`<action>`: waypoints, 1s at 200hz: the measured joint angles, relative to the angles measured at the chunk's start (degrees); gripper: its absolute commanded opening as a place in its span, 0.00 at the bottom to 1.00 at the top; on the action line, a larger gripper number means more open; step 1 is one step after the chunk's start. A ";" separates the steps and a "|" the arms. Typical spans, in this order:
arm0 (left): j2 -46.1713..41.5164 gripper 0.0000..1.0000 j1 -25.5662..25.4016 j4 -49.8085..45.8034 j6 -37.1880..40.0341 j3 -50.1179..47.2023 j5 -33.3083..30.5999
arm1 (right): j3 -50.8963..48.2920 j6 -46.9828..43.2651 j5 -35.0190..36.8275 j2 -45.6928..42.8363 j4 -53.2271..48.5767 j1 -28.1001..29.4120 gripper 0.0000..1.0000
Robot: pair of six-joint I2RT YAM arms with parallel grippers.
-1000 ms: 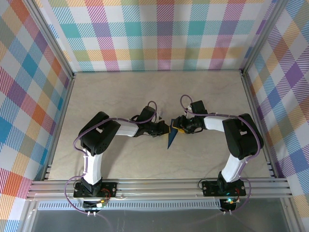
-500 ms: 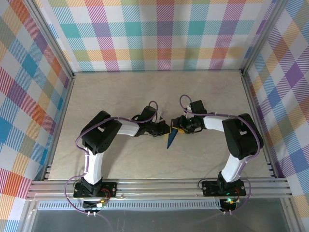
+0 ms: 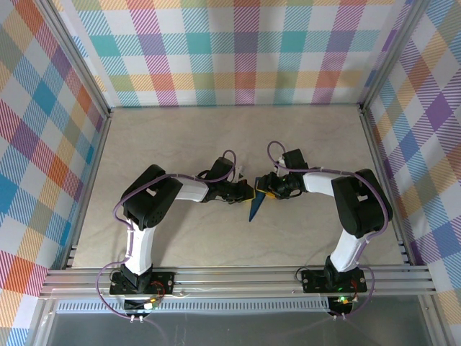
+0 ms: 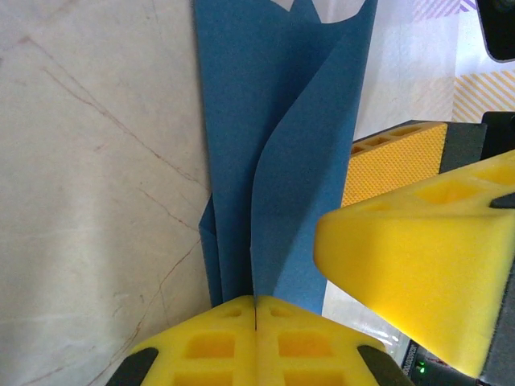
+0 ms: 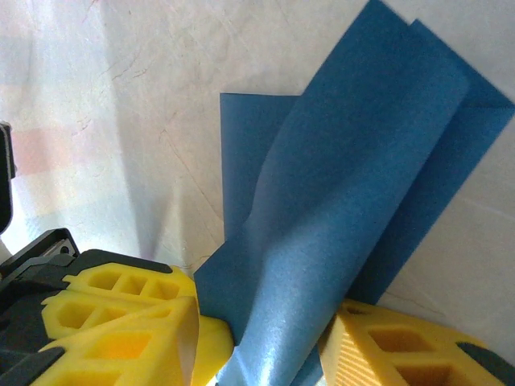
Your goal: Fold a paper plane with a square sheet of paper (fold left side to right side)
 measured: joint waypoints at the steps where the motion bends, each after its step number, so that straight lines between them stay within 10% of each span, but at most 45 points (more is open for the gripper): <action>1: 0.02 0.06 0.00 -0.02 0.02 0.02 0.00 | 0.00 0.00 0.00 0.00 0.00 0.00 0.45; 200: -0.09 0.00 -0.83 -4.55 1.86 1.66 -2.45 | -2.14 1.40 1.70 -2.10 2.21 0.04 0.45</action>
